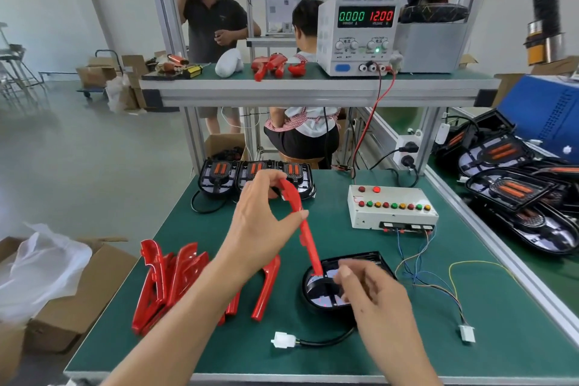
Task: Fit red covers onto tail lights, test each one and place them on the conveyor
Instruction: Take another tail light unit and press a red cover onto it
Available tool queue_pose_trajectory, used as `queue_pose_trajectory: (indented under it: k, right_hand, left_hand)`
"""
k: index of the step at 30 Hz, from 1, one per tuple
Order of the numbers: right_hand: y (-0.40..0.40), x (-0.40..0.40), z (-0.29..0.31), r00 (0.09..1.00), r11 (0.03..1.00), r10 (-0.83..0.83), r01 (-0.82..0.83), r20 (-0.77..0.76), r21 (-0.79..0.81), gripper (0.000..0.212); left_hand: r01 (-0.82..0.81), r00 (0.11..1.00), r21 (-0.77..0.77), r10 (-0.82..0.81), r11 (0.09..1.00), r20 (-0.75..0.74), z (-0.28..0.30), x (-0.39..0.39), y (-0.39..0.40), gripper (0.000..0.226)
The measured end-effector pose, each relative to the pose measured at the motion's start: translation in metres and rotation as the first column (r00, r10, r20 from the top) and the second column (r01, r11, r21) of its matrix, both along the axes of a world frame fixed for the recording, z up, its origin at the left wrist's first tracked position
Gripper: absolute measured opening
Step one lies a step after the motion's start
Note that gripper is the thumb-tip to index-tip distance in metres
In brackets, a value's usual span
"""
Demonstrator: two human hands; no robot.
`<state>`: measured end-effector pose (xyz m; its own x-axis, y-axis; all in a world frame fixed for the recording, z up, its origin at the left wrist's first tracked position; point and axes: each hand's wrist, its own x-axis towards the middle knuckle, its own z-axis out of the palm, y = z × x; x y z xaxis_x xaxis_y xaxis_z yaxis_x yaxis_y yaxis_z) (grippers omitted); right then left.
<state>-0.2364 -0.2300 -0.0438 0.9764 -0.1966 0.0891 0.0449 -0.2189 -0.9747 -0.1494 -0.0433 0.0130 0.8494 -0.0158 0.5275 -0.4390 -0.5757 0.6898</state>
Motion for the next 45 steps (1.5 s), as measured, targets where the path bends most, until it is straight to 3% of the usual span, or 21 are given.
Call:
queue_pose_trajectory:
  k: [4,7,12,16,20,22,24,26,28,30,33,36,40,45]
  right_hand:
    - [-0.019,0.018,0.016,0.997,0.983,-0.006,0.019,0.071,-0.183,0.005]
    - [-0.033,0.028,0.018,0.995,0.944,-0.035,0.064,0.096,-0.323,0.008]
    - [-0.048,0.042,0.016,0.988,0.904,0.158,-0.144,0.0,-0.402,0.007]
    - [-0.055,0.056,0.017,0.96,0.892,0.275,-0.272,-0.046,-0.36,0.007]
    - [-0.063,0.069,0.019,0.928,0.811,0.363,-0.361,-0.087,-0.46,0.008]
    - [-0.071,0.08,0.018,0.939,0.748,0.336,-0.315,-0.076,-0.584,0.007]
    - [-0.084,0.093,0.017,0.956,0.72,0.283,-0.267,-0.08,-0.641,0.007]
    - [-0.099,0.105,0.013,0.959,0.706,0.256,-0.269,-0.118,-0.655,0.008]
    - [-0.112,0.113,0.005,0.95,0.658,0.266,-0.303,-0.164,-0.69,0.007]
    - [-0.118,0.119,-0.005,0.933,0.6,0.296,-0.349,-0.206,-0.72,0.005]
    - [-0.121,0.124,-0.016,0.91,0.537,0.333,-0.4,-0.248,-0.743,0.008]
    - [-0.123,0.124,-0.023,0.908,0.546,0.349,-0.399,-0.232,-0.737,0.01]
    - [-0.125,0.122,-0.025,0.913,0.575,0.345,-0.389,-0.218,-0.719,0.005]
    - [-0.131,0.115,-0.028,0.932,0.637,0.317,-0.347,-0.176,-0.689,0.005]
  left_hand:
    - [-0.031,0.999,-0.269,0.036,0.963,0.014,-0.014,-0.01,-0.027,0.054]
    - [-0.085,0.996,-0.388,0.093,0.918,0.004,-0.025,-0.014,-0.037,0.052]
    - [-0.151,0.984,-0.484,0.176,0.862,0.006,-0.037,-0.018,-0.047,0.054]
    - [-0.138,0.985,-0.52,0.169,0.843,0.012,-0.045,-0.017,-0.048,0.053]
    - [-0.14,0.983,-0.504,0.179,0.852,0.03,-0.053,-0.019,-0.05,0.055]
    - [-0.174,0.984,-0.467,0.169,0.867,-0.053,-0.058,-0.02,-0.05,0.055]
    - [-0.236,0.958,-0.364,0.153,0.901,-0.241,-0.063,-0.017,-0.047,0.052]
    - [-0.236,0.892,-0.096,0.177,0.967,-0.415,-0.072,-0.014,-0.038,0.047]
    - [-0.094,0.805,0.245,0.218,0.965,-0.552,-0.083,-0.015,-0.03,0.047]
    - [0.067,0.714,0.365,0.211,0.928,-0.667,-0.092,-0.019,-0.029,0.048]
    - [0.093,0.614,0.115,0.034,0.989,-0.788,-0.1,-0.021,-0.032,0.037]
    - [0.056,0.616,-0.014,-0.046,0.998,-0.787,-0.107,-0.015,-0.035,0.021]
    - [-0.101,0.61,-0.329,-0.203,0.939,-0.766,-0.115,-0.015,-0.036,0.012]
    - [-0.157,0.662,-0.369,-0.18,0.916,-0.728,-0.117,-0.013,-0.035,0.017]
